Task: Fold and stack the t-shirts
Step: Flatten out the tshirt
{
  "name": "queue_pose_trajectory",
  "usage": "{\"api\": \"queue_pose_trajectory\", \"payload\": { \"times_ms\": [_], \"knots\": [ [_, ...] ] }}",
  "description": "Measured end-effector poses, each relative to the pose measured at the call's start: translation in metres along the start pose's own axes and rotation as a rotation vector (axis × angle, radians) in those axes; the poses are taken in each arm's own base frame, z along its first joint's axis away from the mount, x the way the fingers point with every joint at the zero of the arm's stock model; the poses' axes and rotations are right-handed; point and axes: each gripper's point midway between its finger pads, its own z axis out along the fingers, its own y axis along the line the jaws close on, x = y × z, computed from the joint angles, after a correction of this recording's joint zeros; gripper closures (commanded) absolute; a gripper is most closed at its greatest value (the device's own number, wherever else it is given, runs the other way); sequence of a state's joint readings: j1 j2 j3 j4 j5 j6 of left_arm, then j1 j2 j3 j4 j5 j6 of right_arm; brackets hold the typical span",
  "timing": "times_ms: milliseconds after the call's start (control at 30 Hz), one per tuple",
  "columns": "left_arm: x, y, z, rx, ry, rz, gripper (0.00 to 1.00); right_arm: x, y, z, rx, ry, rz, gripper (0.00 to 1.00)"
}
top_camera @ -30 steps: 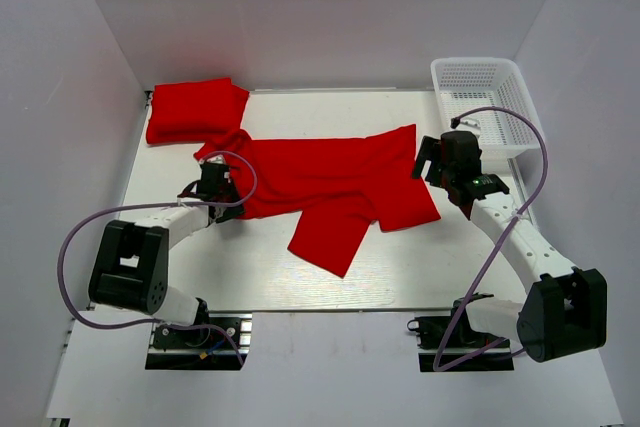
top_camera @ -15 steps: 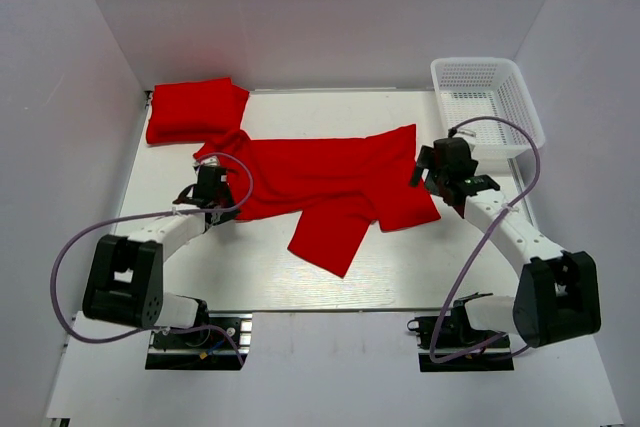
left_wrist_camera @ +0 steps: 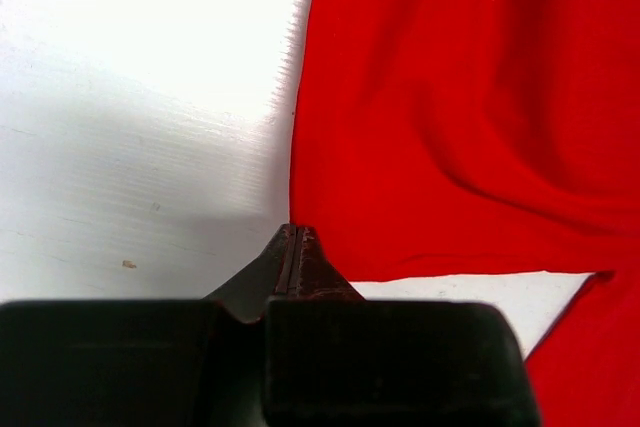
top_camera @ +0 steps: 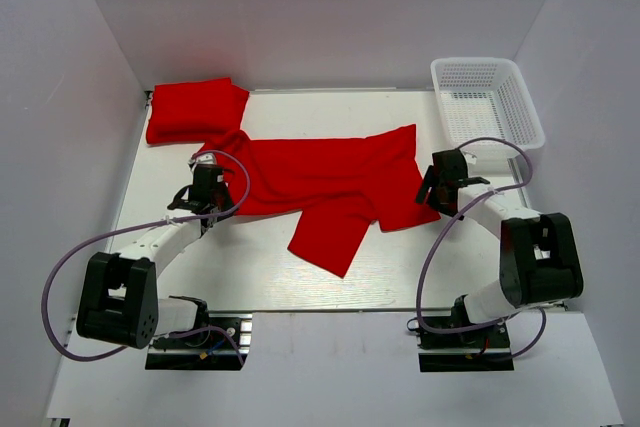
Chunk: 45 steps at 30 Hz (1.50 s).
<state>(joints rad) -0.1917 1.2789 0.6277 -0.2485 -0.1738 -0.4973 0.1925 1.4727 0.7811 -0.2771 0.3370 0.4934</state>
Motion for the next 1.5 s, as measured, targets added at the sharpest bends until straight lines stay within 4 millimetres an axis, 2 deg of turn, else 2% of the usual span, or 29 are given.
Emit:
{"api": "queue_pose_trajectory", "payload": {
  "times_ms": [233, 567, 600, 767, 900, 933, 1167, 1300, 1367, 1500],
  "knots": [
    [0.001, 0.001, 0.0, -0.002, 0.005, 0.001, 1.0, 0.005, -0.008, 0.012, 0.013, 0.029, 0.032, 0.43],
    [0.001, 0.001, 0.0, -0.002, 0.005, 0.007, 1.0, 0.008, -0.007, 0.017, 0.003, 0.041, 0.034, 0.45],
    [0.001, 0.001, 0.0, -0.002, 0.005, 0.008, 1.0, 0.008, -0.007, 0.018, 0.003, 0.039, 0.033, 0.53],
    [0.001, 0.001, 0.0, -0.004, 0.005, 0.008, 1.0, 0.009, -0.007, 0.018, -0.001, 0.039, 0.03, 0.64],
    [0.001, 0.002, 0.0, -0.006, 0.004, 0.008, 1.0, 0.009, -0.002, 0.018, -0.026, 0.041, 0.028, 0.9],
    [0.001, 0.002, 0.0, -0.006, 0.004, 0.008, 1.0, 0.009, -0.001, 0.018, -0.036, 0.043, 0.029, 1.0],
    [-0.002, 0.0, -0.002, 0.0, -0.006, 0.005, 1.0, 0.014, 0.012, 0.014, -0.108, 0.047, 0.014, 1.0],
    [-0.002, 0.0, -0.003, 0.003, -0.004, 0.011, 1.0, 0.018, 0.018, 0.002, -0.163, 0.032, -0.004, 1.0],
    [-0.007, -0.003, -0.004, 0.01, -0.013, 0.014, 1.0, 0.004, 0.024, -0.012, -0.216, -0.03, 0.0, 1.0],
    [-0.034, -0.016, -0.017, 0.054, -0.077, 0.016, 1.0, -0.048, 0.042, -0.051, -0.337, -0.248, 0.021, 1.0]
  ]
}}
